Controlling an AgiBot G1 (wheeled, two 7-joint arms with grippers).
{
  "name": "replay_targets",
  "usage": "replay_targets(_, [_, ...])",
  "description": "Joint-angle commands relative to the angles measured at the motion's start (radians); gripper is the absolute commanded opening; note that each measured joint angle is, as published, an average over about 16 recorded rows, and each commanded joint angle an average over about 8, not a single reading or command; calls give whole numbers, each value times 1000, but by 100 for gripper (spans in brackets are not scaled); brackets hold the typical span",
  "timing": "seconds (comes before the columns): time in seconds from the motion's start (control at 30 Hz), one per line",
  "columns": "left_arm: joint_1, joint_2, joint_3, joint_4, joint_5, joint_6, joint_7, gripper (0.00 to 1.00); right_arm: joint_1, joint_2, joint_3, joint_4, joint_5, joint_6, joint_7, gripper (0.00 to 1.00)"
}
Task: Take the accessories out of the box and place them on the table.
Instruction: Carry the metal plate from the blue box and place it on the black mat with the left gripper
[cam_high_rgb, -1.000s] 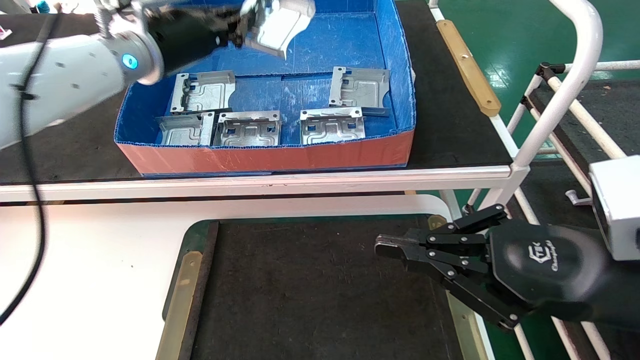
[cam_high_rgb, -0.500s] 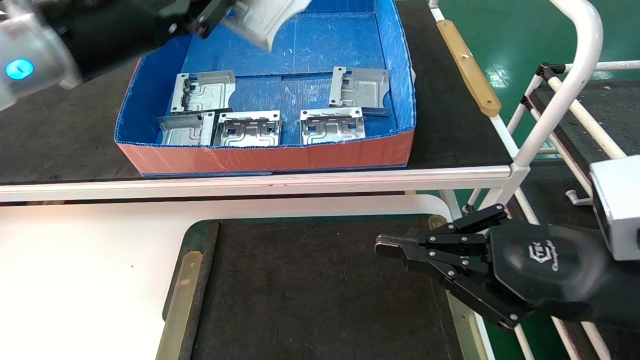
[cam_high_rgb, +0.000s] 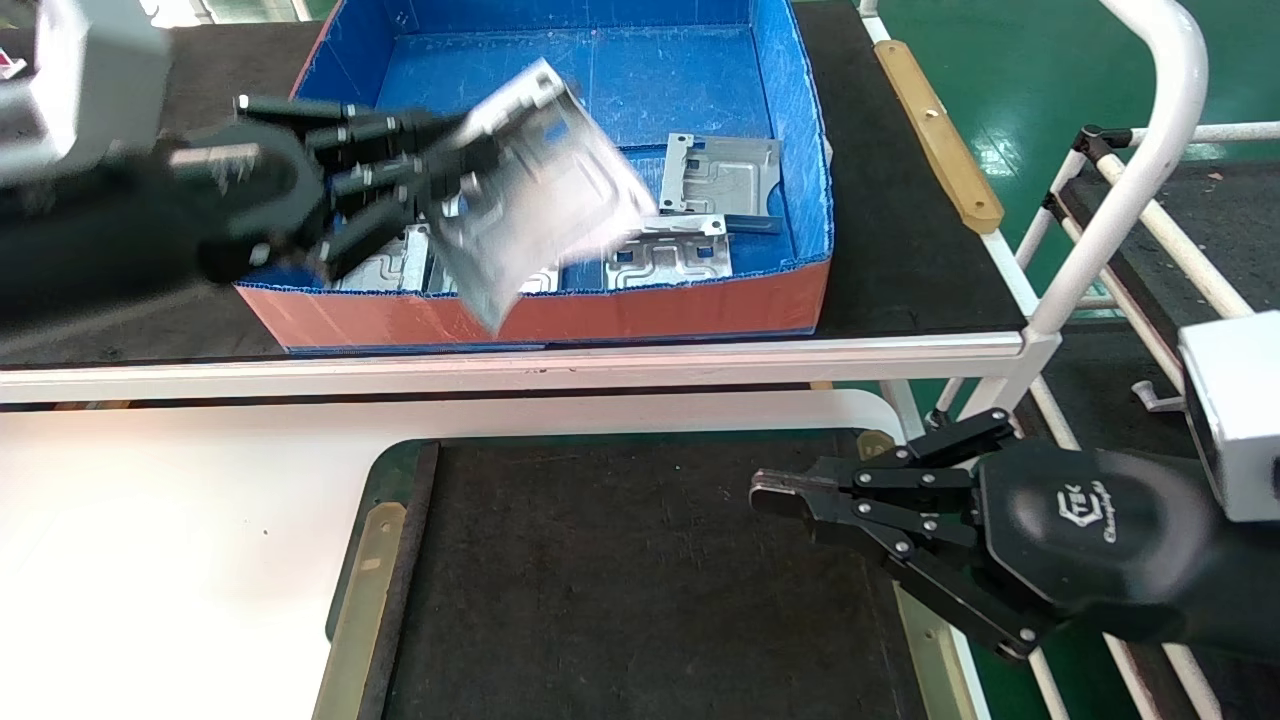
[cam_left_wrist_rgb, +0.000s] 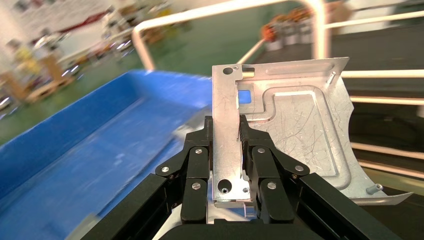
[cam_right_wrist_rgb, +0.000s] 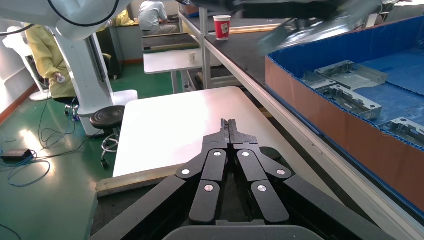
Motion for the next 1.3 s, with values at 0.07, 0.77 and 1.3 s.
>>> replay_targets(0.07, [44, -9, -45, 40, -102, 106, 124, 0, 0, 0, 0, 0, 0, 0, 0, 0])
replay_targets(0.77, [200, 28, -20, 223, -103, 430, 540, 0, 0, 0, 0, 0, 0, 0, 0, 100])
replay_targets(1.3, [304, 247, 58, 216, 55, 166, 638, 0, 0, 0, 0, 0, 0, 0, 0, 100])
